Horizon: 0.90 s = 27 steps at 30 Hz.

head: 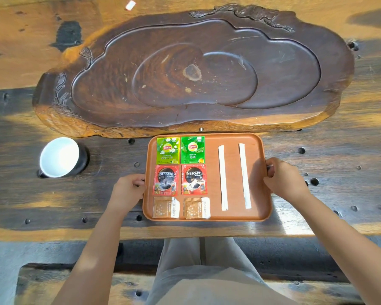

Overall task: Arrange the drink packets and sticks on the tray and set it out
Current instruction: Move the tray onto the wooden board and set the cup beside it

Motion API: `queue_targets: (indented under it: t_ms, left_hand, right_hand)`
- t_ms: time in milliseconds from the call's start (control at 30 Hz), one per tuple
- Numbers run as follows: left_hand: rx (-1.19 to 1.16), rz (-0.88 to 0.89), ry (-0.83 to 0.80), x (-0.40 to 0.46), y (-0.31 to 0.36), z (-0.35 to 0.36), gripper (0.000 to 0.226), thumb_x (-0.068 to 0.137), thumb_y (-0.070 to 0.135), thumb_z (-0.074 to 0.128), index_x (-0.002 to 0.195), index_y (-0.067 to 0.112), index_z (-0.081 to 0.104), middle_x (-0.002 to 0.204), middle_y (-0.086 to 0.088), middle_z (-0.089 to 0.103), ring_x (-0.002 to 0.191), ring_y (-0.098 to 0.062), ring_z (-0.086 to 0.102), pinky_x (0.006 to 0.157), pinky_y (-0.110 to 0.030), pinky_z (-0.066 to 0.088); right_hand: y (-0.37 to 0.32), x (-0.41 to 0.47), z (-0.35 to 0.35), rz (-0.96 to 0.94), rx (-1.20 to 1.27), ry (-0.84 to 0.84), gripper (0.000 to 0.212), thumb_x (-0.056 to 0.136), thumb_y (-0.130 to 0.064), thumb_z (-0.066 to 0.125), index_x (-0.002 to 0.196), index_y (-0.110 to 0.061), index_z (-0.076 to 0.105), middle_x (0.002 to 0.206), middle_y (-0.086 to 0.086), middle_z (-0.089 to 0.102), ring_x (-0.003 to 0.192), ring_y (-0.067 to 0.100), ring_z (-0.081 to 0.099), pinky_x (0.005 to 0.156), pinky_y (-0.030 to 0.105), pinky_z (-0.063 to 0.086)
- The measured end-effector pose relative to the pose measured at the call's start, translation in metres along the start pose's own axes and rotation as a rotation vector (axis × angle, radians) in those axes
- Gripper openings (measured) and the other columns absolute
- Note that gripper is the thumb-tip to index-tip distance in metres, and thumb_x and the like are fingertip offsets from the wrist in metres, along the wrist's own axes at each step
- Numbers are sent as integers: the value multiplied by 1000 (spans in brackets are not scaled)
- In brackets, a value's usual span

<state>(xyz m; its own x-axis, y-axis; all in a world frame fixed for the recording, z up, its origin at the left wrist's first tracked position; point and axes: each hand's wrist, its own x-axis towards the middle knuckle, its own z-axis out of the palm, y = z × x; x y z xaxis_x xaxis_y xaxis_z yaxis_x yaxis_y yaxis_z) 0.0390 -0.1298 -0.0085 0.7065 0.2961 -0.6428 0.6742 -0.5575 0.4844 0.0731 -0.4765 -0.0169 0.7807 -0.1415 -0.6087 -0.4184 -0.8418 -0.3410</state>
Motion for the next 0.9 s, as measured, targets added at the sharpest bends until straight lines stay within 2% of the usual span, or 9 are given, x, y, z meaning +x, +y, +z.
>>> queue_targets:
  t_ms: [133, 200, 333, 433, 500, 633, 733, 833, 900]
  left_hand:
    - [-95, 20, -17, -17, 5, -10, 32, 86, -1, 52, 86, 28, 66, 82, -1, 69, 84, -18, 65, 77, -35, 55]
    - [-119, 46, -19, -25, 7, -18, 31, 86, 0, 54, 90, 29, 66, 84, -4, 69, 85, -19, 66, 78, -36, 55]
    - [-150, 92, 9, -37, 10, -34, 36, 85, -1, 55, 85, 33, 67, 81, -3, 70, 83, -21, 66, 77, -36, 55]
    - [-174, 122, 32, -40, 17, -45, 40, 85, -1, 55, 83, 37, 66, 70, 7, 70, 82, -18, 66, 75, -34, 54]
    - [-193, 136, 48, -38, 23, -51, 38, 85, -1, 54, 86, 35, 67, 72, 7, 71, 82, -15, 66, 75, -31, 54]
    - [-218, 177, 93, -25, 40, -63, 32, 85, 0, 54, 95, 27, 68, 84, -4, 71, 82, -14, 67, 69, -24, 53]
    - [-247, 223, 90, 0, 58, -75, 36, 84, -3, 53, 88, 28, 70, 73, 5, 72, 72, -8, 67, 61, -15, 53]
    - [-288, 243, 57, 38, 80, -89, 41, 83, -8, 52, 82, 28, 71, 62, 12, 69, 71, -10, 65, 63, -16, 55]
    - [-277, 267, 58, 65, 99, -99, 41, 82, -7, 52, 77, 28, 73, 61, 11, 68, 72, -12, 64, 67, -21, 57]
  right_hand:
    - [-1, -6, -14, 17, 101, -31, 36, 78, -3, 52, 111, -16, 58, 89, 5, 66, 82, 31, 65, 75, 41, 54]
    - [-3, -10, -22, -4, 157, -21, 36, 76, -5, 54, 110, -18, 59, 84, 1, 64, 78, 30, 66, 74, 45, 56]
    - [-12, -18, -38, -65, 223, 8, 34, 76, -5, 55, 101, -28, 57, 80, -5, 62, 76, 27, 66, 70, 45, 57]
    - [-21, -17, -49, -127, 242, 40, 35, 76, -4, 56, 103, -27, 59, 78, -5, 64, 75, 28, 66, 69, 47, 57]
    - [-27, -13, -54, -135, 253, 56, 34, 76, -6, 57, 101, -29, 60, 78, -7, 64, 72, 27, 66, 64, 49, 58]
    - [-44, 2, -68, -161, 249, 101, 35, 76, -7, 59, 104, -27, 64, 76, -6, 63, 74, 26, 65, 73, 47, 56]
    - [-64, 23, -84, -183, 250, 136, 34, 77, -6, 58, 100, -30, 64, 73, -5, 63, 74, 27, 66, 75, 47, 56]
    - [-88, 48, -106, -185, 255, 177, 31, 80, -7, 56, 104, -25, 66, 75, -2, 64, 71, 26, 67, 76, 43, 57]
    - [-103, 68, -119, -186, 246, 211, 33, 80, -8, 55, 108, -22, 66, 76, -2, 64, 69, 25, 67, 77, 42, 57]
